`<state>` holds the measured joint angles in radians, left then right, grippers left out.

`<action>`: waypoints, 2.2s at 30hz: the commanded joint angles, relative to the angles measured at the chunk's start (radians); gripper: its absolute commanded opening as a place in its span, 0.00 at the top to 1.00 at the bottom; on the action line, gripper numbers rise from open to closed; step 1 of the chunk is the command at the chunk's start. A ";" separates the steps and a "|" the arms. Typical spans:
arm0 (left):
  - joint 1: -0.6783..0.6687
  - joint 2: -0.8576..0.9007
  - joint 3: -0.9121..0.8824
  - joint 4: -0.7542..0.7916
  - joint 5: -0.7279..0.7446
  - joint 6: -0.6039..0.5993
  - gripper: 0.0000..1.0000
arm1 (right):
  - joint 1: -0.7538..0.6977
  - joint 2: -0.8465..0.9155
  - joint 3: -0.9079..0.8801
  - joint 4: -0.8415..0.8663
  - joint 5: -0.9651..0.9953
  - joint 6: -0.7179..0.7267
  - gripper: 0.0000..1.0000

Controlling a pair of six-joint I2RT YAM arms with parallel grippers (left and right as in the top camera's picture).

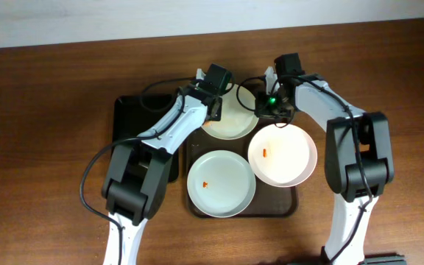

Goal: Clean dirty plates on tray and stack at the side
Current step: 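Grip the top plate rim with right gripper, scrub it with sponge, then return the sponge to the black tray with the left gripper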

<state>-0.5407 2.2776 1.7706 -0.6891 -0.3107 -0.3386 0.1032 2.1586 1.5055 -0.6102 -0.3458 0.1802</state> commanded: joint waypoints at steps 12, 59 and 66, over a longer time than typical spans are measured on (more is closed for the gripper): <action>0.208 -0.064 0.429 -0.686 0.135 -0.004 1.00 | -0.018 -0.027 0.114 -0.122 0.065 -0.051 0.91; 0.426 -0.670 0.021 -0.509 0.253 0.180 0.00 | 0.159 -0.208 0.280 -0.276 0.310 -0.181 0.96; 0.426 -0.670 0.021 -0.517 0.253 0.180 0.00 | 0.393 -0.205 0.279 -0.181 0.364 -0.180 0.96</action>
<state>-0.1211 1.6119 1.7905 -1.1999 -0.0425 -0.1715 0.4244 1.9572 1.7729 -0.8360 -0.0128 -0.0006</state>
